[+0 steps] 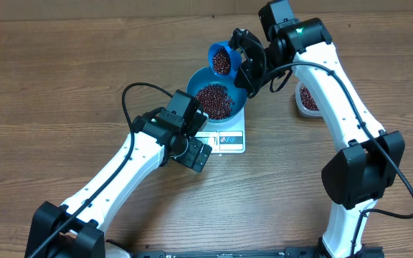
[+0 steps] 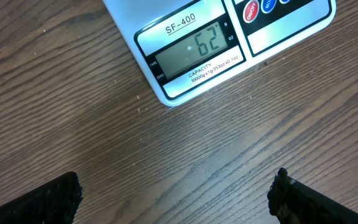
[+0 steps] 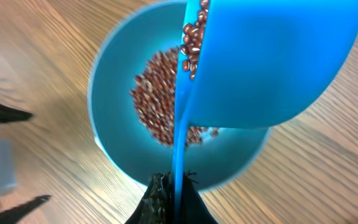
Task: Scoop item into bowl and weigh 150g on scale
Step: 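Tilt the scoop to pour beans into the teal bowl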
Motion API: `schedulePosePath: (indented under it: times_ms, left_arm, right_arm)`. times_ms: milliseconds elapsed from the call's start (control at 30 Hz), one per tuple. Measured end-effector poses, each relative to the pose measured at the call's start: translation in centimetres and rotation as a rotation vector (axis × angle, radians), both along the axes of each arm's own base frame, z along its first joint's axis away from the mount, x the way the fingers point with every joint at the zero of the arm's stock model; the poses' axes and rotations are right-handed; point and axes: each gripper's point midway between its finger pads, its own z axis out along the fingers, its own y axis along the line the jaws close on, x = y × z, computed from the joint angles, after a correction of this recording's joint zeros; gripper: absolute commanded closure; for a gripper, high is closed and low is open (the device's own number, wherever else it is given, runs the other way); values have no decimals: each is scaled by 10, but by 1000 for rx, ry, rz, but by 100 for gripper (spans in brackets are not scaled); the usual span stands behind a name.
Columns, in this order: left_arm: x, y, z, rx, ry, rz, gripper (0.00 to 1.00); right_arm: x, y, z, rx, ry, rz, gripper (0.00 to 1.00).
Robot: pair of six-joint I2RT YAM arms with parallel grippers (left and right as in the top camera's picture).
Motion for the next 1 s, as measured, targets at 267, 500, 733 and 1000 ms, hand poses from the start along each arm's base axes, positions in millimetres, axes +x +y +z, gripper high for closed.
schedulePosePath:
  times_ms: [267, 500, 733, 1000]
  left_arm:
    - [0, 0, 0, 0, 0, 0, 0]
    - [0, 0, 0, 0, 0, 0, 1]
    - [0, 0, 0, 0, 0, 0, 1]
    - [0, 0, 0, 0, 0, 0, 0]
  right_arm:
    - [-17, -8, -14, -233, 1, -3, 96]
    - [-19, -10, -16, -379, -53, -22, 96]
    - [-20, -8, -15, -448, -95, -24, 96]
    - [-18, -7, -14, -455, -112, -28, 96]
